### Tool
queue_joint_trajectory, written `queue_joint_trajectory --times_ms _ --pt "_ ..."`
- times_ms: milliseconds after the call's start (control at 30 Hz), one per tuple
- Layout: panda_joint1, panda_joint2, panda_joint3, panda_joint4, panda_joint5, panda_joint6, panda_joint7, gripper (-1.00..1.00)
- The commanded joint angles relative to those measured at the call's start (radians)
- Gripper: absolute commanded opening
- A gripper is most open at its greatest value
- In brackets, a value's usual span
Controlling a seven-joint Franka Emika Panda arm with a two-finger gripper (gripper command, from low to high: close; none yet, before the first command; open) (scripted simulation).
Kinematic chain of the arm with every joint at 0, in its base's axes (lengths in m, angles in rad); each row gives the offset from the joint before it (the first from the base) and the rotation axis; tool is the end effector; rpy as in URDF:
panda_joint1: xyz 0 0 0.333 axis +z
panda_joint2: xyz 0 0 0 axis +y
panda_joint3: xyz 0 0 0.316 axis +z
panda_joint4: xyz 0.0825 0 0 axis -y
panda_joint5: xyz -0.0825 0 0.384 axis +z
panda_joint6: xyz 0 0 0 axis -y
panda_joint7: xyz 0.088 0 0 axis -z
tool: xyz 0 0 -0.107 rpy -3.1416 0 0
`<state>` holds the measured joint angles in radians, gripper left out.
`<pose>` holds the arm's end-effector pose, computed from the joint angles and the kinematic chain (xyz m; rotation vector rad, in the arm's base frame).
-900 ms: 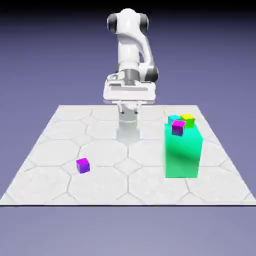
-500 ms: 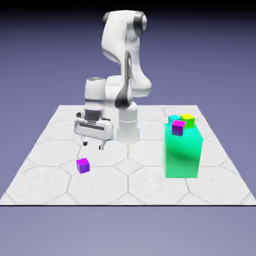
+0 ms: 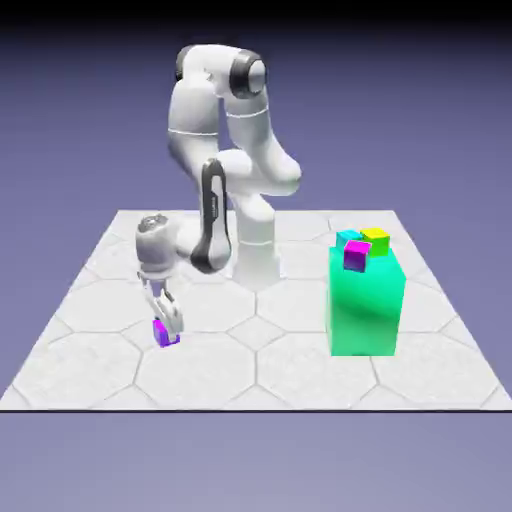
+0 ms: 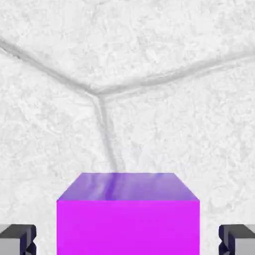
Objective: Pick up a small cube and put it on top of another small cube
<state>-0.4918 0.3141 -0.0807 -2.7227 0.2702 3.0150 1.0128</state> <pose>0.3081 -0.2263 0.1265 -1.8891 2.5068 0.0288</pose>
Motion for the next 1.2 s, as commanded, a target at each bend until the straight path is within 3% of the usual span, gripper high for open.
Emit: queue_joint_trajectory --times_ms 0,300,967,1167 --pt "0.0 0.0 0.0 0.0 0.0 0.0 0.0 -1.0" --pt "0.161 -0.259 -0.209 -0.049 -0.198 -0.208 0.149 -1.0" --pt "0.844 -0.797 0.308 0.288 -0.161 -1.073 -0.451 -1.0" --pt "0.847 -0.733 0.327 0.156 -0.156 -0.877 -0.448 -1.0"
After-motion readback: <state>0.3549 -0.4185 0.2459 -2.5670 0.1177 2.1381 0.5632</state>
